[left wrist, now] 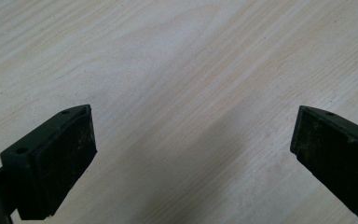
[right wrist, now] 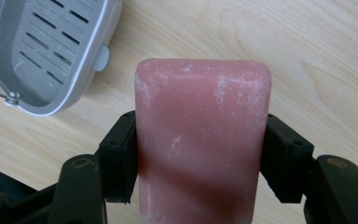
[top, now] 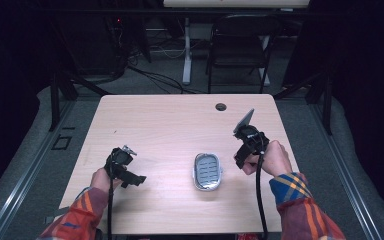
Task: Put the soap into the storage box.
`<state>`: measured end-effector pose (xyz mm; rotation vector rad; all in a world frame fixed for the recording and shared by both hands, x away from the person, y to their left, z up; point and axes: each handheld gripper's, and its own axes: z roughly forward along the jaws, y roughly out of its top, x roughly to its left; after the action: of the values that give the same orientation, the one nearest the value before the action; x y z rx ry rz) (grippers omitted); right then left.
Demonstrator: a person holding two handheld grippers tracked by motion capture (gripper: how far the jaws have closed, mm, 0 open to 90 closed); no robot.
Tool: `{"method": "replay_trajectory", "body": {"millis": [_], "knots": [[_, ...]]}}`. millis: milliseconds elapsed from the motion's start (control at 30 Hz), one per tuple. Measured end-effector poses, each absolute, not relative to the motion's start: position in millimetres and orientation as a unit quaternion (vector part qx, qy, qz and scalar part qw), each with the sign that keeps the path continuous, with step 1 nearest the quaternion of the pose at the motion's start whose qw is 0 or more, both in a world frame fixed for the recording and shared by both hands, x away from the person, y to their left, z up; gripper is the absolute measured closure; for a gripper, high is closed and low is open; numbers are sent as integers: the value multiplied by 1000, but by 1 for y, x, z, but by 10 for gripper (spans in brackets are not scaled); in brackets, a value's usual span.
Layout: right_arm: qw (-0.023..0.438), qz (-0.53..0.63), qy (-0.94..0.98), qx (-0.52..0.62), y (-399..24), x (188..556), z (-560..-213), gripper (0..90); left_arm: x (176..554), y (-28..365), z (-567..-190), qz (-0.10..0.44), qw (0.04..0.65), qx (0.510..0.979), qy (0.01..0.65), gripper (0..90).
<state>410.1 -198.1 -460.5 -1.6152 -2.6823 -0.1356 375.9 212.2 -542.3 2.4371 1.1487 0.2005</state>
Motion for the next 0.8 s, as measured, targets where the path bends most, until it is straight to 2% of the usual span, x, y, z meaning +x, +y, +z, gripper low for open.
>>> {"method": "replay_trajectory", "body": {"millis": [800], "knots": [[13,-20,-876,-481,-159,416,-460,374,376,212,-542,71,216,882,412,1]]}}
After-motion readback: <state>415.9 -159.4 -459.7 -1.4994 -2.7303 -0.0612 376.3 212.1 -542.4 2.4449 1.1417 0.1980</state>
